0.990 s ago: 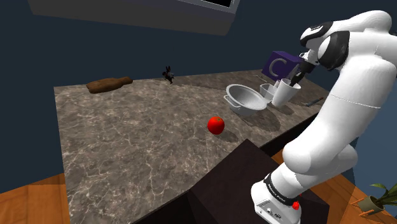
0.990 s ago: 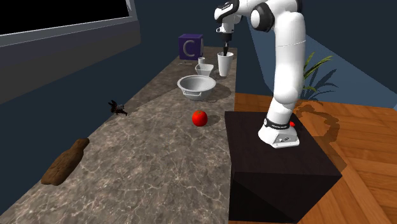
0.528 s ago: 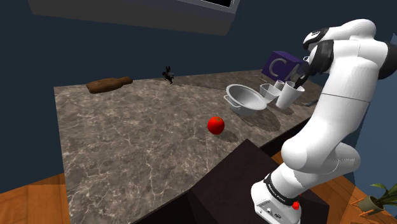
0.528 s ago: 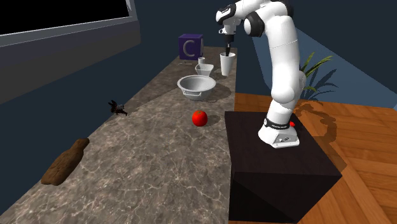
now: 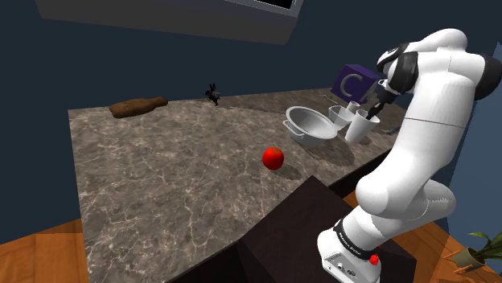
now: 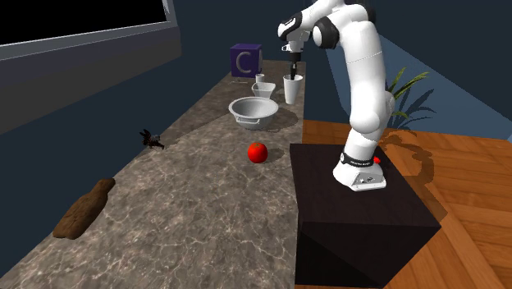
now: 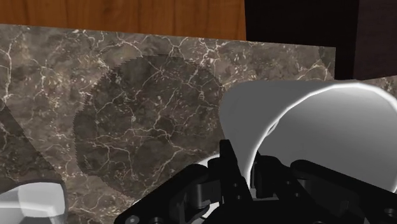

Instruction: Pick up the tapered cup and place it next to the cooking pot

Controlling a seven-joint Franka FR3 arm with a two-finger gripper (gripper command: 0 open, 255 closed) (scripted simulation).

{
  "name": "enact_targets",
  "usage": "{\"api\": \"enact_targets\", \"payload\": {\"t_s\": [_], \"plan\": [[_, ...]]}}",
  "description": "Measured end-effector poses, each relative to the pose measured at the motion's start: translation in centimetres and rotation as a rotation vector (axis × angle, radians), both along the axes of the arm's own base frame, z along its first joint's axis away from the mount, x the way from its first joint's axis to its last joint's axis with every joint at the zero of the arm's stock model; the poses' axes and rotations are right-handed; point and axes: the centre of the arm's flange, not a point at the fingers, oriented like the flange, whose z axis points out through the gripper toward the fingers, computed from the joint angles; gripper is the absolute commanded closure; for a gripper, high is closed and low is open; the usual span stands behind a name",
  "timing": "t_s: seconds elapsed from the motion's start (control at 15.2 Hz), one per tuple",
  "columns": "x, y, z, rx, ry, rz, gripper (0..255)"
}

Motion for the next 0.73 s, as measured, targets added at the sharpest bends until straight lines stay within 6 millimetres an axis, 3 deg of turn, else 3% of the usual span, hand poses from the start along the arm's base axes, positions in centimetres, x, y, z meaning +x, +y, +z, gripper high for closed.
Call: {"api": "enact_targets", "payload": {"t_s": [0.73], "plan": [[0.0, 0.0, -5.8, 0.000, 0.000, 0.000, 255]]}}
